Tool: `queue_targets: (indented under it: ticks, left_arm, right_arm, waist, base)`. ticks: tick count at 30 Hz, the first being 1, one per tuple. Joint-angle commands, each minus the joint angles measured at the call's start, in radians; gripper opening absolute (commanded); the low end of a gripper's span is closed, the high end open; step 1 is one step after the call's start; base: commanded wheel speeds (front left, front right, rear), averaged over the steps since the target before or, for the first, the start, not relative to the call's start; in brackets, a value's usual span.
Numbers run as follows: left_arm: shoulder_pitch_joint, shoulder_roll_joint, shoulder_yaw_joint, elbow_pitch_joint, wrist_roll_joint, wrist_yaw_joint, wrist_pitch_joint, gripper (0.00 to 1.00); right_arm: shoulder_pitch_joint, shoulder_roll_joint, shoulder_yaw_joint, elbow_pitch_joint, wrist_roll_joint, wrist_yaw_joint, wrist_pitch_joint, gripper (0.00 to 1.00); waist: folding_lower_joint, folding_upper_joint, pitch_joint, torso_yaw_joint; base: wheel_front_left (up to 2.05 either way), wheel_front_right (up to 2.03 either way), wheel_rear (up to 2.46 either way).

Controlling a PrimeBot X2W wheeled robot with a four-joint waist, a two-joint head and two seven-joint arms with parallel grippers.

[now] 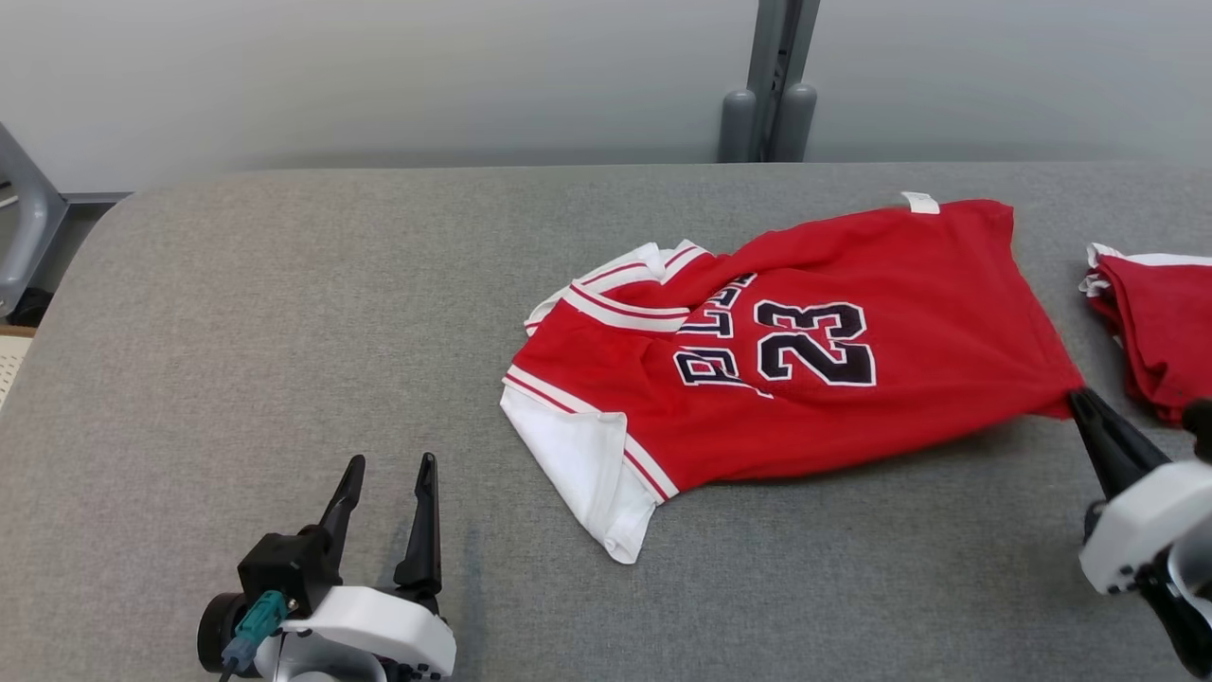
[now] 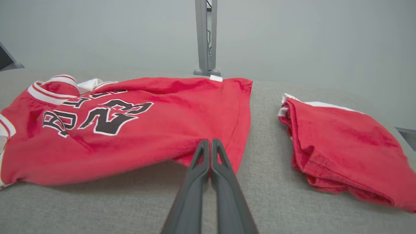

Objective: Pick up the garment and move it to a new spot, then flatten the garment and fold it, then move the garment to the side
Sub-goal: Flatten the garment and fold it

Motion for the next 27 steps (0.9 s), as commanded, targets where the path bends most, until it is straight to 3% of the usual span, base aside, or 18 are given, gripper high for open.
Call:
queue_targets:
  ticks: [1,8,9,11,12,13,19,27]
  left_arm:
    - [0.0,0.004,0.005,-0.003,0.006,-0.001,-0.005,1.0]
    - [-0.019,0.004,0.005,0.002,0.009,-0.01,-0.005,1.0]
    - [-0.02,0.004,0.004,0.003,0.01,-0.011,-0.005,1.0]
    - [-0.019,0.004,0.005,0.004,0.011,-0.012,-0.004,1.0]
    - [-0.02,0.004,0.006,0.004,0.012,-0.011,-0.005,1.0]
    - [-0.02,0.004,0.007,0.005,0.013,-0.011,-0.005,1.0]
    - [-0.02,0.004,0.011,0.004,0.013,-0.011,-0.005,1.0]
    - [-0.03,0.004,-0.019,0.015,0.017,-0.02,-0.005,1.0]
  right_arm:
    - [0.019,-0.004,-0.017,-0.013,-0.014,0.0,0.01,0.0]
    - [0.155,0.055,-0.156,-0.116,-0.095,0.0,0.121,0.0]
    - [0.17,0.073,-0.165,-0.122,-0.097,0.0,0.134,0.04]
    - [0.192,0.089,-0.186,-0.133,-0.111,0.0,0.151,0.5]
    - [0.203,0.095,-0.195,-0.135,-0.118,0.0,0.16,0.91]
    - [0.214,0.102,-0.205,-0.135,-0.129,0.0,0.167,1.0]
    - [0.24,0.139,-0.26,-0.169,-0.164,0.0,0.158,1.0]
    - [0.206,0.206,-0.312,-0.249,-0.21,0.0,0.049,1.0]
  waist:
    - [0.0,0.0,0.002,-0.003]
    - [0.0,0.0,0.012,-0.008]
    - [0.0,0.0,0.013,-0.007]
    - [0.0,0.0,0.014,-0.007]
    - [0.0,0.0,0.015,-0.007]
    - [0.0,0.0,0.015,-0.007]
    - [0.0,0.0,0.016,-0.012]
    - [0.0,0.0,0.007,-0.033]
  base:
    - [0.0,0.0,0.0]
    - [0.0,0.0,0.0]
    - [0.0,0.0,0.0]
    - [0.0,0.0,0.0]
    - [0.0,0.0,0.0]
    - [0.0,0.0,0.0]
    - [0.0,0.0,0.0]
    - [0.0,0.0,0.0]
